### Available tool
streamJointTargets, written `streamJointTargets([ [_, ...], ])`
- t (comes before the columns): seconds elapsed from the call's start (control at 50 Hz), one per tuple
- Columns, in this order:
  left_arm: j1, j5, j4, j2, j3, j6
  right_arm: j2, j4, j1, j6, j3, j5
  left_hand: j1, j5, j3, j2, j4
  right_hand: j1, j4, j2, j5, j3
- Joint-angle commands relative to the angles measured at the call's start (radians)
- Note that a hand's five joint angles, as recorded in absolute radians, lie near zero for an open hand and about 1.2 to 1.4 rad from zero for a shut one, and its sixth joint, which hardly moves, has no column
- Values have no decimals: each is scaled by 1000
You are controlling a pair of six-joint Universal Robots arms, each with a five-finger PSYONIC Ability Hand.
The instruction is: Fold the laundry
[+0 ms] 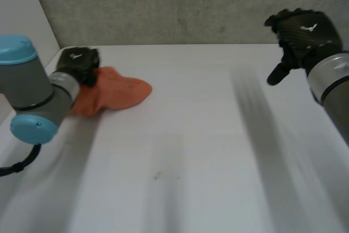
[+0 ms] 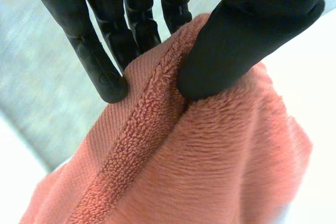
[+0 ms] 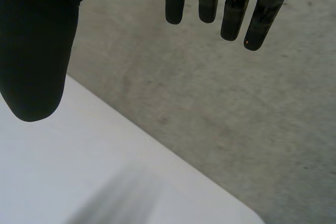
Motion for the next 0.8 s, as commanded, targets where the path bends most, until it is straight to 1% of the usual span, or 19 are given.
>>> streamJointTargets([
  [0.02,-244,-2,3,70,-15,-6,-2,8,-91,-2,-43,-7,247,207,189,187,182,-14,-54,-41,-64,-34],
  [0.06,-344,-2,8,35,-10,-4,-5,10,-114,-5,-49,-15,247,207,189,187,182,-14,-54,-41,-64,-34],
  [0.08,-344,-2,8,35,-10,-4,-5,10,-114,-5,-49,-15,247,207,189,187,182,-14,-54,-41,-64,-34],
  [0.12,-436,-10,35,-26,14,-6,-13,8,-132,-6,-49,-19,247,207,189,187,182,-14,-54,-41,-64,-34],
  [0.14,-436,-10,35,-27,14,-6,-13,8,-133,-6,-49,-19,247,207,189,187,182,-14,-54,-41,-64,-34],
  [0.2,-512,-22,76,-82,33,-6,-13,11,-145,-8,-47,-19,247,207,189,187,182,-14,-54,-41,-64,-34],
  [0.22,-543,-18,101,-102,33,2,-13,13,-146,-8,-46,-19,32,-7,-26,-28,-32,-14,-54,-41,-64,-34],
  [0.24,-543,-18,101,-102,33,2,-13,13,-146,-8,-46,-19,30,-10,-28,-30,-35,-14,-54,-41,-64,-34],
  [0.26,-562,-24,125,-114,31,8,-13,14,-146,-9,-41,-19,-577,-617,-635,-637,-642,-14,-54,-41,-64,-34],
  [0.28,-568,-27,148,-117,25,14,-11,19,-145,-9,-38,-19,-975,-1014,-1033,-1035,-1040,-14,-54,-41,-64,-34],
  [0.4,-565,-32,179,-96,-4,45,-10,74,-136,-11,-38,-25,-975,-1014,-1033,-1035,-1040,-14,-54,-41,-64,-34],
  [0.46,-517,-38,176,-40,-33,60,-2,131,-133,-12,-43,-45,-975,-1014,-1033,-1035,-1040,-14,-54,-41,-64,-34],
  [0.48,-469,-47,176,-10,-54,60,1,154,-128,-15,-40,-65,-975,-1014,-1033,-1035,-1040,-14,-54,-41,-64,-34],
  [0.5,-468,-47,176,-10,-55,60,1,154,-128,-15,-40,-65,-975,-1014,-1033,-1035,-1040,-14,-54,-41,-64,-34],
  [0.54,-395,-65,176,56,-102,54,12,190,-110,-17,-30,-111,-975,-1014,-1033,-1035,-1040,-14,-54,-41,-64,-34],
  [0.56,-395,-65,176,56,-102,54,12,191,-110,-17,-30,-111,-975,-1014,-1033,-1035,-1040,-14,-54,-41,-64,-34],
  [0.64,-308,-68,175,139,-176,52,39,218,-33,-5,-10,-176,-965,-1005,-1023,-1025,-1030,-14,-54,-41,-64,-34],
  [0.76,-185,-62,109,170,-265,57,94,212,68,38,42,-185,-930,-970,-988,-990,-995,-14,-54,-41,-64,-34],
  [0.8,-169,-61,83,171,-279,56,113,206,88,66,54,-186,-930,-970,-988,-990,-995,-14,-54,-41,-64,-34],
])
